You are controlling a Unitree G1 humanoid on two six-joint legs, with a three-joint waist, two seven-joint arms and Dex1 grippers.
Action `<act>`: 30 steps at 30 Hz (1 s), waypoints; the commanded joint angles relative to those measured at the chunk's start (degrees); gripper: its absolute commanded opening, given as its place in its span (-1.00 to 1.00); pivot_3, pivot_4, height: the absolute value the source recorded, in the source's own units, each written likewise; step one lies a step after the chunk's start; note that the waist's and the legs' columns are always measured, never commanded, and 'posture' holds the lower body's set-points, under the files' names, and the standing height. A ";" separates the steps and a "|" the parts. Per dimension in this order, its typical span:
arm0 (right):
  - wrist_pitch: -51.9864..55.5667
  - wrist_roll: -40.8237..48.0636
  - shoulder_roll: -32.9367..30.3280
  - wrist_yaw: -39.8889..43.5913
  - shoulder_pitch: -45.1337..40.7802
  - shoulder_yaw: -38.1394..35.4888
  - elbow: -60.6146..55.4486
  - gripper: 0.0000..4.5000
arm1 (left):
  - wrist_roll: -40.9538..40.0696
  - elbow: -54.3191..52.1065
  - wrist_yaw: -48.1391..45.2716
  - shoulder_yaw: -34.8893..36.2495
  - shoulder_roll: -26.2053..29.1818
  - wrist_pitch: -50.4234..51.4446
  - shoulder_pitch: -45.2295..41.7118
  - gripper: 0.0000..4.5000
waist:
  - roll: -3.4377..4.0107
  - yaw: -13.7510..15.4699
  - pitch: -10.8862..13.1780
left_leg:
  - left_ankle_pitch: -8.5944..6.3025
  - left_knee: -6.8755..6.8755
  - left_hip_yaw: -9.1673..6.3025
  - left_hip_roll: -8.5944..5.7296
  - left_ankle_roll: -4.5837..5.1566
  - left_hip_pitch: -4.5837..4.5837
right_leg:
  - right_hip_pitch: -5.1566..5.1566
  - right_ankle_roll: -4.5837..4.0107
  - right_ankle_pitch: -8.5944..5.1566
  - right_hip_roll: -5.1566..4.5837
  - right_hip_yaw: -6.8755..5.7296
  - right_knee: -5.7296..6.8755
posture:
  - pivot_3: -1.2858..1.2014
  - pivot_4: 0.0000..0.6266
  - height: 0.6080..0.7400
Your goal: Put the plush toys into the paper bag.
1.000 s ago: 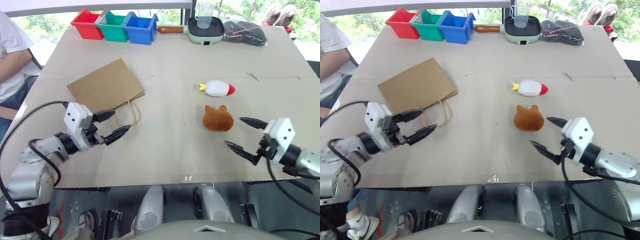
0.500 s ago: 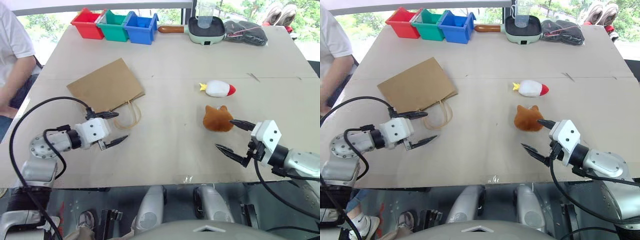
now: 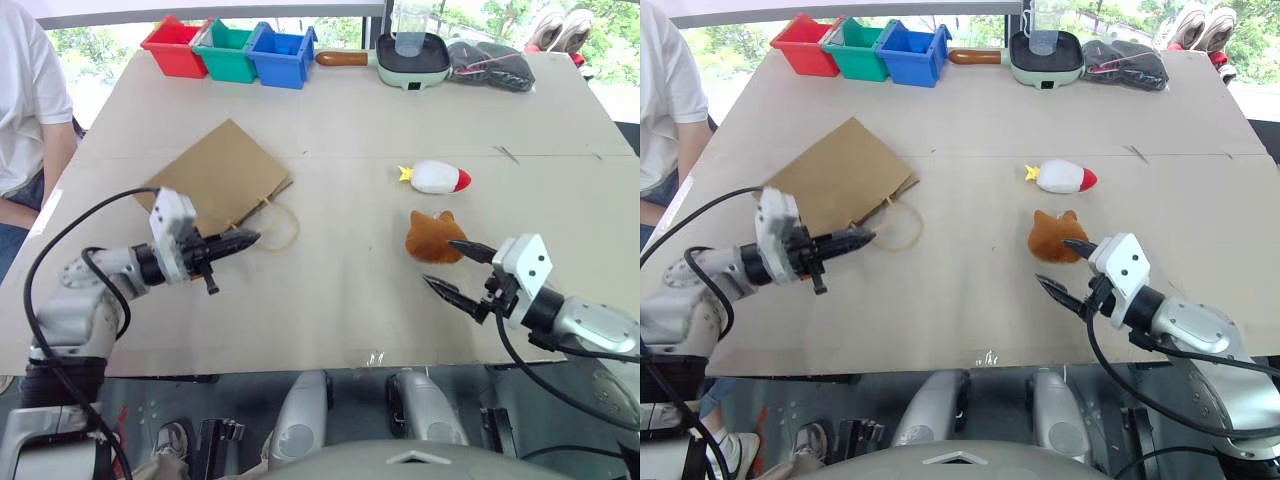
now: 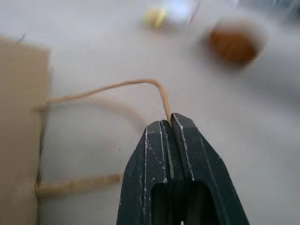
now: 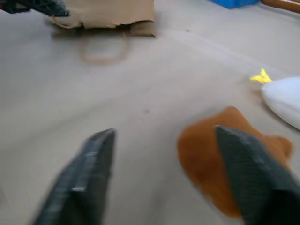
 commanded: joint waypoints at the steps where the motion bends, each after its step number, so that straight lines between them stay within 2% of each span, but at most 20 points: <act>1: 1.73 -0.78 3.38 -2.55 -6.94 6.08 0.22 -0.54 | -12.70 -4.95 2.88 2.94 -0.43 13.48 -1.70 -1.00 | 0.01 -0.30 0.00 | 0.00 0.00 0.01 0.00 0.00 0.03 | 0.00 0.00 0.00 0.01 0.01 0.03 | 0.03 -0.52 1.00; 3: 1.61 -2.58 6.86 -2.48 -12.83 11.92 4.10 -0.98 | -16.57 -6.32 4.62 2.98 -1.73 17.39 -2.75 -1.00 | 0.01 -0.68 0.00 | 0.00 -0.01 -0.01 0.00 0.00 0.04 | -0.02 -0.01 0.00 0.07 0.02 0.06 | 0.03 -0.52 1.00; 6: 0.80 -5.08 11.63 -1.91 -19.82 18.28 10.71 -0.98 | -20.15 -7.81 7.60 3.10 -3.95 20.50 -4.24 -1.00 | 0.00 -0.87 0.00 | 0.00 -0.02 -0.11 -0.01 -0.01 0.02 | -0.06 -0.03 -0.01 0.08 -0.03 0.21 | 0.03 -0.52 1.00; 9: -3.28 -7.27 19.67 0.73 -27.28 23.72 25.25 -0.98 | -23.80 -9.67 11.59 3.08 -7.05 22.15 -6.44 -1.00 | -0.01 -1.08 0.01 | 0.01 0.01 -0.09 -0.03 -0.02 0.03 | -0.08 -0.03 0.00 0.08 -0.01 0.27 | 0.03 -0.52 1.00; 12: -9.62 -10.83 23.91 4.12 -31.82 26.45 39.23 -0.98 | -25.79 -10.82 14.27 3.66 -8.57 23.06 -8.17 -1.00 | -0.03 -1.03 0.00 | 0.01 0.02 -0.13 -0.03 -0.03 0.05 | -0.11 -0.05 0.00 0.08 -0.03 0.38 | 0.03 -0.52 1.00; 18: -19.62 -12.80 34.55 8.08 -39.02 25.69 62.67 -0.98 | -33.78 -13.06 20.92 5.72 -9.66 24.27 -10.58 -1.00 | -0.06 -1.25 0.00 | 0.02 0.02 -0.13 -0.10 -0.04 0.02 | -0.12 -0.05 0.00 0.03 0.00 0.36 | 0.03 -0.52 1.00; 21: -25.67 -14.58 39.48 6.12 -41.85 22.97 74.88 -0.98 | -37.75 -12.99 25.71 8.55 -8.91 23.15 -11.66 -1.00 | -0.06 -1.51 0.00 | 0.03 -0.04 -0.18 -0.05 -0.05 0.07 | -0.19 -0.07 0.00 0.10 -0.01 0.50 | 0.03 -0.52 1.00; 25: -29.26 -16.89 41.34 5.87 -41.75 22.33 78.90 -0.98 | -39.59 -11.04 31.56 12.70 -7.69 20.92 -13.26 -1.00 | -0.06 -1.29 0.00 | 0.05 -0.03 -0.21 -0.09 -0.09 0.05 | -0.24 -0.09 -0.02 0.03 -0.03 0.61 | 0.03 -0.52 1.00; 28: -30.99 -19.31 41.74 3.68 -41.25 22.55 79.55 -0.98 | -38.04 -9.77 34.51 15.22 -7.10 18.59 -14.23 -1.00 | -0.06 -1.20 0.00 | 0.09 -0.03 -0.20 -0.12 -0.16 0.06 | -0.23 -0.09 -0.02 0.02 -0.03 0.62 | 0.03 -0.52 1.00; 30: -31.38 -20.70 42.05 1.58 -41.30 22.43 79.67 -0.98 | -34.30 -10.64 35.67 15.78 -7.15 16.05 -14.03 -1.00 | -0.06 -1.20 -0.01 | 0.12 -0.03 -0.22 -0.13 -0.22 0.07 | -0.23 -0.09 -0.02 0.03 -0.03 0.67 | 0.03 -0.52 1.00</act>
